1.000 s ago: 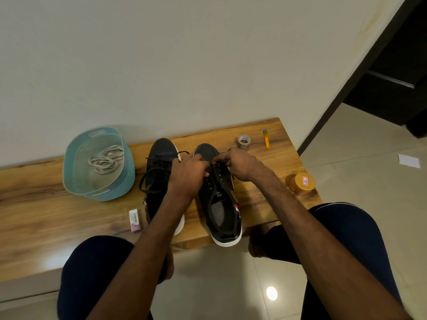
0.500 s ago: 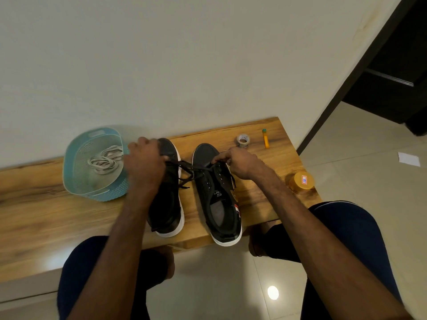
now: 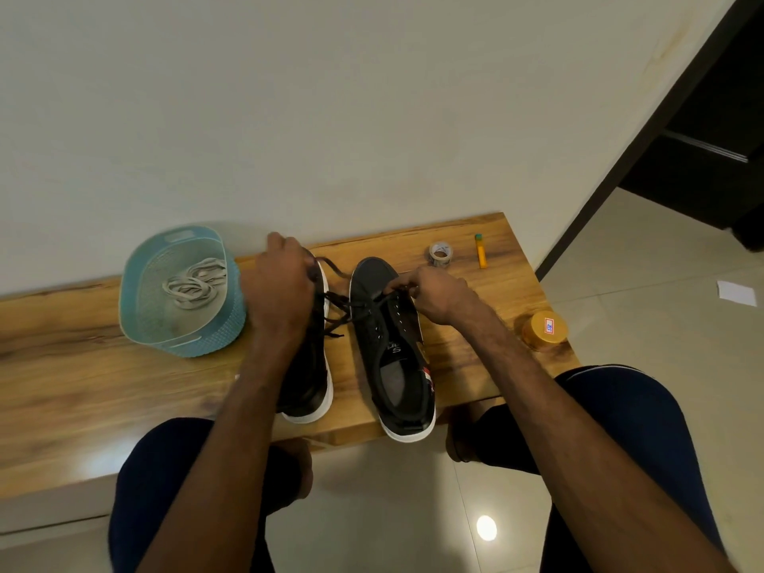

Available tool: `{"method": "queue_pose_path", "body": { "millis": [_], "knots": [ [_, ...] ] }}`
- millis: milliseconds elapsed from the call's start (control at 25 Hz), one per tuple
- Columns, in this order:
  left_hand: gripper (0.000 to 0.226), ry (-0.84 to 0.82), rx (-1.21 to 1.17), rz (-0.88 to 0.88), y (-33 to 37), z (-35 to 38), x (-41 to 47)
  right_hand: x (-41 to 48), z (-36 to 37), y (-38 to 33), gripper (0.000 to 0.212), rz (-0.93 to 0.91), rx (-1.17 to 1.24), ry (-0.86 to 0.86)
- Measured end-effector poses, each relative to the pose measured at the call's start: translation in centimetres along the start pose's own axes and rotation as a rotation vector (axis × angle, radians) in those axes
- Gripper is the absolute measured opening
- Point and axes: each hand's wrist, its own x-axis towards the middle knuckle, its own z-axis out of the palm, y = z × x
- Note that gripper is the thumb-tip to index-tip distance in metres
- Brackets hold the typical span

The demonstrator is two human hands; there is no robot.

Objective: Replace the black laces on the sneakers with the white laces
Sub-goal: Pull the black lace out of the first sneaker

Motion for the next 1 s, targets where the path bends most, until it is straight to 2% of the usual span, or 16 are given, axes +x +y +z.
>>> {"method": "queue_pose_path", "body": {
  "millis": [80, 160, 280, 320, 400, 480, 600, 680, 720, 800, 920, 1000],
  "knots": [
    [0.019, 0.034, -0.001, -0.223, -2.6, -1.7, 0.7, 0.0, -0.1, 0.1, 0.038, 0.000, -0.009, 0.019],
    [0.021, -0.098, 0.018, -0.252, -3.9, -2.5, 0.6, 0.1, -0.3, -0.3, 0.027, -0.036, 0.000, 0.054],
    [0.018, -0.443, -0.099, -0.103, -2.6, -2.4, -1.4, -0.2, -0.1, -1.7, 0.020, -0.117, -0.012, 0.062],
    [0.019, -0.490, -0.136, -0.056, -1.9, -2.3, -1.9, -0.3, 0.1, -2.2, 0.021, -0.129, -0.084, 0.050],
    [0.037, -0.486, -0.148, 0.078, -0.6, -1.6, -2.2, -0.3, 0.8, -2.5, 0.024, -0.103, -0.215, 0.050],
    [0.057, -0.535, -0.152, 0.215, 0.5, -0.2, -2.2, 0.0, 1.1, -2.5, 0.021, -0.082, -0.194, 0.059],
    [0.080, -0.642, -0.203, 0.297, 1.3, 2.2, -2.5, 0.6, 1.5, -2.3, 0.017, -0.074, -0.168, 0.041],
    [0.085, -0.647, -0.281, 0.327, 1.5, 3.2, -2.7, 0.7, 1.5, -2.4, 0.021, -0.082, -0.199, 0.007],
    [0.085, -0.641, -0.318, 0.338, 1.5, 3.4, -2.7, 0.4, 1.4, -2.6, 0.022, -0.077, -0.141, 0.005],
    [0.087, -0.626, -0.323, 0.346, 1.4, 3.5, -2.5, 0.0, 1.3, -2.7, 0.023, -0.011, 0.164, 0.016],
    [0.083, -0.629, -0.194, 0.367, 1.6, 3.5, -2.2, -0.3, 1.0, -1.8, 0.025, 0.173, 0.595, 0.083],
    [0.084, -0.669, -0.157, 0.364, 1.6, 3.8, -2.4, -0.3, 0.7, -1.0, 0.027, 0.227, 0.626, 0.101]
  ]
}}
